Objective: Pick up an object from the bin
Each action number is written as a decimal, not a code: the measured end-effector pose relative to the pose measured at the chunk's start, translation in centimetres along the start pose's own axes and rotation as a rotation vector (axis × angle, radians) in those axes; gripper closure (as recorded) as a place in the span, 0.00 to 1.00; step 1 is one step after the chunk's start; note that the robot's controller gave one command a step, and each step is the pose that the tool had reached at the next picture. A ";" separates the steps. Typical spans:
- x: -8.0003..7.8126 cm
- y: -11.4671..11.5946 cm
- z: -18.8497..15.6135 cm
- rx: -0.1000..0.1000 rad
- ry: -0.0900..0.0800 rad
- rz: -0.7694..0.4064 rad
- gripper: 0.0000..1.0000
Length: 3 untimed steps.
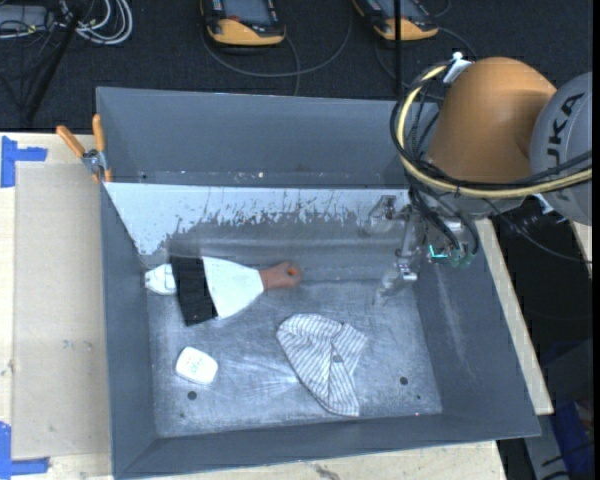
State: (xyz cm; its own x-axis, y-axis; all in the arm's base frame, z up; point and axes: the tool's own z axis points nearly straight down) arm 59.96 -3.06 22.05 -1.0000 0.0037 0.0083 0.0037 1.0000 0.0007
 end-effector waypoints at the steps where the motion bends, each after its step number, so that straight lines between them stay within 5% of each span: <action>1: -0.1 0.0 -0.5 0.000 -0.008 -0.001 0.00; 2: -2.6 0.3 14.1 0.000 -0.013 -0.077 1.00; 3: -2.6 0.3 14.1 0.001 -0.013 -0.077 1.00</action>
Offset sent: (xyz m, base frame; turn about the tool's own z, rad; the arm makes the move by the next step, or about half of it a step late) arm 0.0204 0.0017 -0.1505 -0.0774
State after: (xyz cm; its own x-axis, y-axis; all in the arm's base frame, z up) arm 62.45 -2.80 7.90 -0.9973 -0.0732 -0.0045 -0.0732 0.9973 0.0003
